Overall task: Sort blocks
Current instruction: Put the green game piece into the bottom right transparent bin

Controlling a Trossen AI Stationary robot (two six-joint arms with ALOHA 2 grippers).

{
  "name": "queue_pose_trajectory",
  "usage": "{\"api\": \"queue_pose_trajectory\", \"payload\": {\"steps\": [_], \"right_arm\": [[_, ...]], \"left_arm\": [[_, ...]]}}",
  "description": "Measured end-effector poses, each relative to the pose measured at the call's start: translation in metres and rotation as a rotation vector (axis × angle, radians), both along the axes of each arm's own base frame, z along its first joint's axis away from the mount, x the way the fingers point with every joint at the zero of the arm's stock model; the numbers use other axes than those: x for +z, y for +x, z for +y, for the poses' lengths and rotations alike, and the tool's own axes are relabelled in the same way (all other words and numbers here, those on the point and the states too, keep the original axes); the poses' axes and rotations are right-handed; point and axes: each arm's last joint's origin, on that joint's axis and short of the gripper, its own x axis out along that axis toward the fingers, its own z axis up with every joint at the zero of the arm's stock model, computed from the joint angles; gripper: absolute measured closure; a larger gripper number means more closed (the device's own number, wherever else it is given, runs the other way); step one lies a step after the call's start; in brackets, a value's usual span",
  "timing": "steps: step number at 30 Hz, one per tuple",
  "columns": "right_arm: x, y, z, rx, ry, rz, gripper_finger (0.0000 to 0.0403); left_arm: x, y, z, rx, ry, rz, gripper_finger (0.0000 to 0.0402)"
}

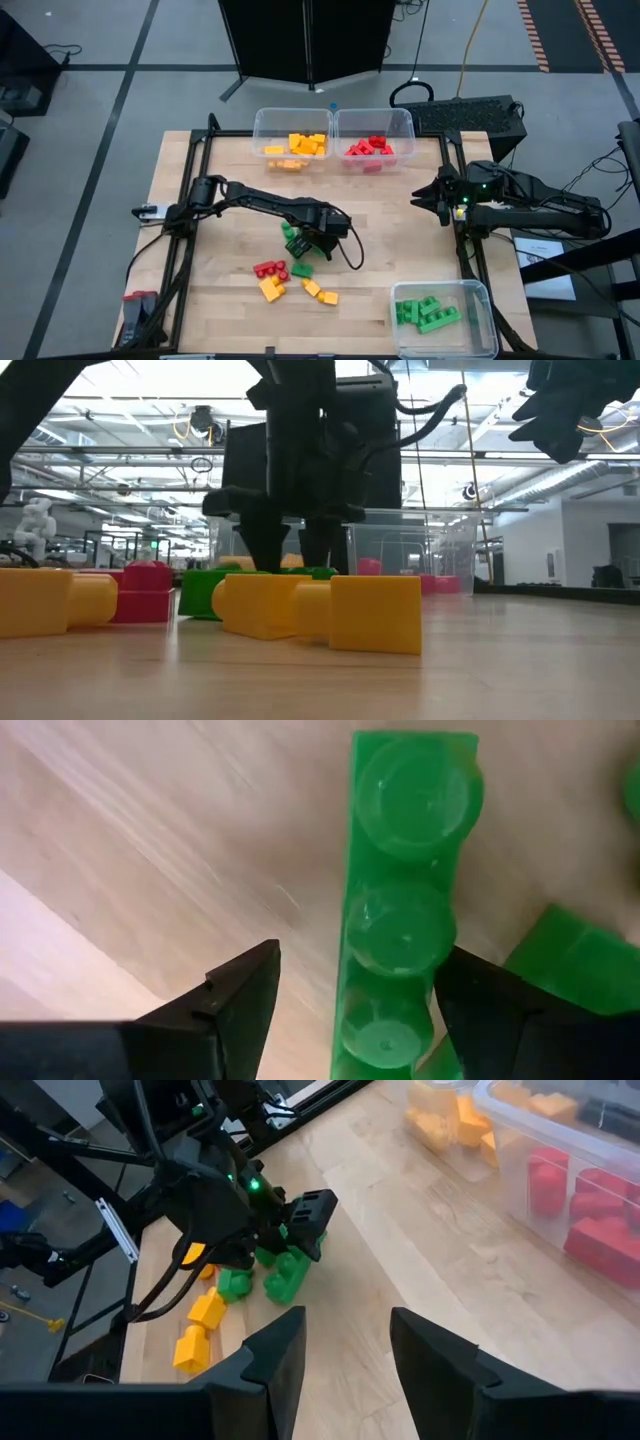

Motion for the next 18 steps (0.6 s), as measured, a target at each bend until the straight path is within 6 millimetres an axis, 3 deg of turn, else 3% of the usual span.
{"api": "queue_pose_trajectory", "payload": {"steps": [10, 14, 18], "right_arm": [[0.000, 0.000, 0.000, 0.005, -0.011, 0.001, 0.0259], [0.000, 0.000, 0.000, 0.006, -0.015, 0.001, 0.0259], [0.000, 0.000, 0.000, 0.007, -0.015, 0.001, 0.0259]], "left_arm": [[-0.015, 0.003, -0.003, -0.001, -0.042, 0.028, 0.0169], [-0.017, 0.003, -0.007, 0.005, -0.034, 0.038, 0.0214], [-0.015, 0.003, -0.007, 0.060, -0.010, 0.038, 0.0285]]}}
